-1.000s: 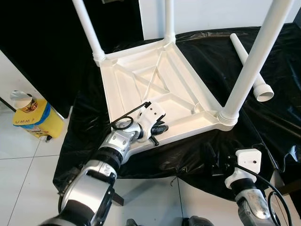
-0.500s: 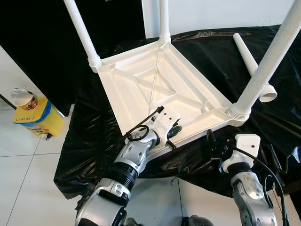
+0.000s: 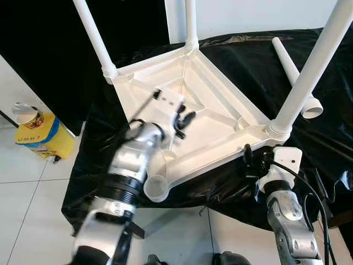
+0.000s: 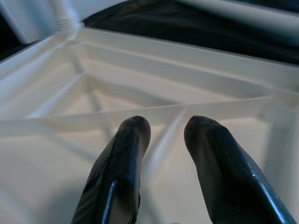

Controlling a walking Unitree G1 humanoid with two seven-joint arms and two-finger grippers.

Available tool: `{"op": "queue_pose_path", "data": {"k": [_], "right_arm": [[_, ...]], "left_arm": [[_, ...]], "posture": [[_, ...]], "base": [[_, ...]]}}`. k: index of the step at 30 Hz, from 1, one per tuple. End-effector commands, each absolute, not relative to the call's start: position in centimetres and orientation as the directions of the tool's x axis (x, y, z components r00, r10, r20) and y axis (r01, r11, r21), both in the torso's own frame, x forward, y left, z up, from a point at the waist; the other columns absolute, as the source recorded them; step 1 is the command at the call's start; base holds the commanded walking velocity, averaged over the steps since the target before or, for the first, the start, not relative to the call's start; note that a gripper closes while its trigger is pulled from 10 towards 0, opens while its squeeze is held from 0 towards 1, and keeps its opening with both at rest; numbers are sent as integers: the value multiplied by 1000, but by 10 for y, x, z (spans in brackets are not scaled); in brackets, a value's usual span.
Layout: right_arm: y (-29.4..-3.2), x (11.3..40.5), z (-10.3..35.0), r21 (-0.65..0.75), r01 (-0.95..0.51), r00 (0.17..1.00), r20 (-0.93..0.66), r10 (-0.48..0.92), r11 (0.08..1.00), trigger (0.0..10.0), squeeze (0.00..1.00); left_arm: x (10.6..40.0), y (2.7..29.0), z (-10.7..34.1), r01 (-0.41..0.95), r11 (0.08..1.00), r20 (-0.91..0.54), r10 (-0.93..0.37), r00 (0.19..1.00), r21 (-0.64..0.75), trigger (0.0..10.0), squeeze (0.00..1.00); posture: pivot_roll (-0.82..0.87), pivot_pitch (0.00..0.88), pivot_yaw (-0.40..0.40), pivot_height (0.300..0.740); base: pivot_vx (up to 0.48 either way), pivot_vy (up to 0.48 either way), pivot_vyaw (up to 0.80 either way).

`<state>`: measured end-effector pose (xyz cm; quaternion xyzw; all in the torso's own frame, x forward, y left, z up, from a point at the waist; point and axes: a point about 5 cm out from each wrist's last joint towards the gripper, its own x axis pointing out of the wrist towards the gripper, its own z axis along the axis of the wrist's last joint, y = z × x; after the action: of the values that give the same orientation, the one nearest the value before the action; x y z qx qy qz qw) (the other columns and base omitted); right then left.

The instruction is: Building children table

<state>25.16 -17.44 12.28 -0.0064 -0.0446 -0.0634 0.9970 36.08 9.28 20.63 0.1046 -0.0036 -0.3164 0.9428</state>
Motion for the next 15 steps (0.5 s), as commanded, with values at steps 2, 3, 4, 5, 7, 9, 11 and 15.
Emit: {"op": "queue_pose_path", "data": {"k": [2, 3, 4, 5, 7, 9, 11, 15], "right_arm": [[-172, 249, 117, -20, 128, 990, 70, -126, 992, 10000, 0], [-172, 249, 117, -20, 128, 990, 70, -126, 992, 10000, 0], [-172, 249, 117, -20, 128, 990, 70, -126, 992, 10000, 0], [-172, 249, 117, -23, 129, 990, 69, -127, 991, 10000, 0], [-173, 248, 117, -25, 137, 989, 64, -135, 990, 10000, 0], [-174, 248, 116, -28, 146, 988, 59, -144, 989, 10000, 0], [-175, 247, 116, -29, 149, 988, 57, -147, 988, 10000, 0], [-176, 248, 115, -31, 154, 987, 52, -152, 988, 10000, 0]], "left_arm": [[367, 116, 206, 559, 778, -98, -557, 825, 286, 10000, 0], [367, 116, 206, 559, 778, -98, -557, 825, 286, 10000, 0], [367, 116, 206, 559, 778, -98, -557, 825, 286, 10000, 0], [370, 132, 205, 534, 770, -127, -526, 841, 349, 10000, 0], [371, 156, 202, 519, 746, -178, -493, 852, 418, 10000, 0], [367, 171, 197, 528, 687, -232, -481, 845, 499, 10000, 0], [365, 175, 194, 536, 657, -256, -478, 840, 531, 10000, 0], [349, 181, 181, 648, 530, -356, -553, 753, 547, 10000, 0]], "posture": [[-127, 105, 70, 740], [-127, 105, 70, 740], [-127, 105, 70, 740], [-131, 108, 70, 740], [-131, 112, 68, 740], [-129, 113, 67, 740], [-129, 113, 67, 740], [-120, 115, 65, 740]], "base": [[0, 0, 0], [0, 0, 0], [0, 0, 0], [0, 0, 0], [0, 0, 0], [0, 0, 0], [0, 0, 0], [0, 0, 0]]}}
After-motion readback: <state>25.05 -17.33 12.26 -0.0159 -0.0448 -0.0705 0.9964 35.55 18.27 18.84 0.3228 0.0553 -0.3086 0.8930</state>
